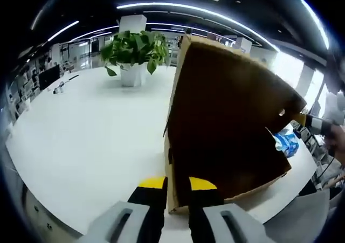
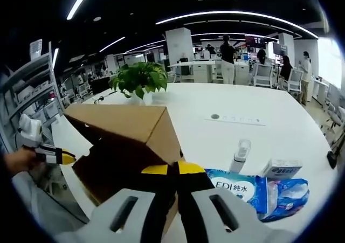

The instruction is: Operate the shoe box by opening the lid, removing the specified soft item, and placing it in the target area until the item is outside and the box remains undamaged.

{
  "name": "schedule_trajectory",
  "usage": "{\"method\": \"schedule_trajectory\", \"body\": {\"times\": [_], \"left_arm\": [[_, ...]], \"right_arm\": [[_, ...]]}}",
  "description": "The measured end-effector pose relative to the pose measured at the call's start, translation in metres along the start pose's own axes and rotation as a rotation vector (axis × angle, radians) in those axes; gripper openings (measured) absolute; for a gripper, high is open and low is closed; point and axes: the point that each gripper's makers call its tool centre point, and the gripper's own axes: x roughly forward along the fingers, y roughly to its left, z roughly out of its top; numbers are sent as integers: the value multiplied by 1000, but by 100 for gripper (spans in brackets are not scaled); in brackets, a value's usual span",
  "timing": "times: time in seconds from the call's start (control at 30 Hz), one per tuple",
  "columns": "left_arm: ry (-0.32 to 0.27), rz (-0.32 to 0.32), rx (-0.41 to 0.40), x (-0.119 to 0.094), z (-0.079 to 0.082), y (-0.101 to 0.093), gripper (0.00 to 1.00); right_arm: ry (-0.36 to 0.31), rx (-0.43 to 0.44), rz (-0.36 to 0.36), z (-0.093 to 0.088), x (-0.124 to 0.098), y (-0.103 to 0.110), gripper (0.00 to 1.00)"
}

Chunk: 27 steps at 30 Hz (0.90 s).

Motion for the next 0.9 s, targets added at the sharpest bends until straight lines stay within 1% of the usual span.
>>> {"method": "schedule_trajectory", "body": {"times": [0.1, 0.27, 0.47, 0.6, 0.7, 0.9], "left_arm": [[-25, -6, 39, -5, 15, -1, 16], [-66, -10, 76, -12, 35, 0, 18], [-120, -16, 117, -17, 54, -1, 20], [-144, -25, 132, -20, 61, -5, 21], [-164, -48, 154, -22, 65, -12, 22], [-168, -68, 180, -22, 62, -19, 23]], "right_arm": [[1, -10, 1, -4, -2, 1, 2], [2, -17, 4, -8, -4, 3, 3], [2, -30, 4, -13, -6, 4, 3], [-4, -34, 7, -17, -7, 6, 3], [0, -42, 11, -21, -8, 6, 4], [-6, -64, 26, -28, -11, 10, 5]]}}
